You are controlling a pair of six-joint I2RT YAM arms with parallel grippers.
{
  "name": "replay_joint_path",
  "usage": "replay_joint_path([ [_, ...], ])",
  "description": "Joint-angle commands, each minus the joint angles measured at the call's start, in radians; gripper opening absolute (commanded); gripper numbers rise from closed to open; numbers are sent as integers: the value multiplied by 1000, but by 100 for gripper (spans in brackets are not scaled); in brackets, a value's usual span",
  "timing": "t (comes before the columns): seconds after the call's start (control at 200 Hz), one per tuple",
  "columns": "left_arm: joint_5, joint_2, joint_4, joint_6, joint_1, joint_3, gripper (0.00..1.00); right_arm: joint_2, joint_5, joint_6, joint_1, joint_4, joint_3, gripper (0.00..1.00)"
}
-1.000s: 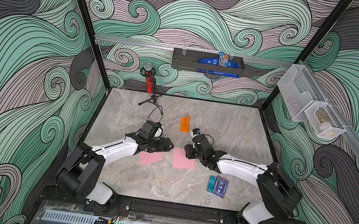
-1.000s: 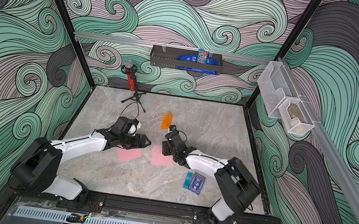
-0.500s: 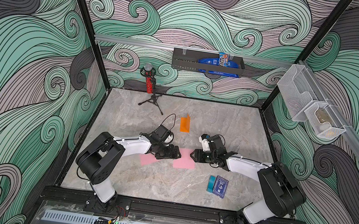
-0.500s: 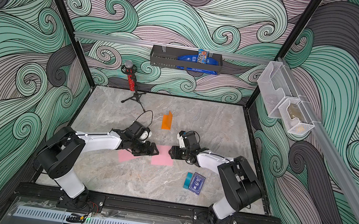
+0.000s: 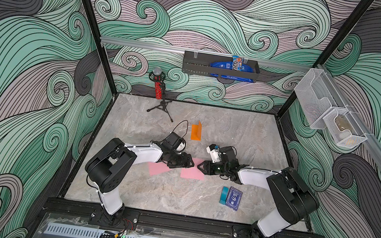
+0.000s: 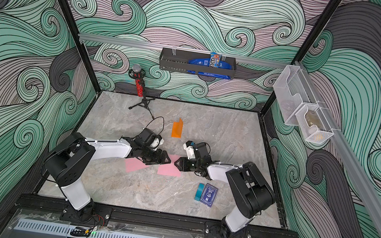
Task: Fold the square paper along the opposite sides
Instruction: Pick up the paper from the center of the board.
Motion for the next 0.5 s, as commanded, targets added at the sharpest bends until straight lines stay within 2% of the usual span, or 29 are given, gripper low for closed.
replay_joint_path([
  [0.0,-55,34,-49,0,1,-11,79,39,-24,0,25,-5,-2,49],
  [0.295,-57,32,-29,1,7,-32,77,75,-18,6,61,25,53,48],
  [0.495,-62,28,-46,17,22,-20,49,-11,-16,-4,54,24,51,50],
])
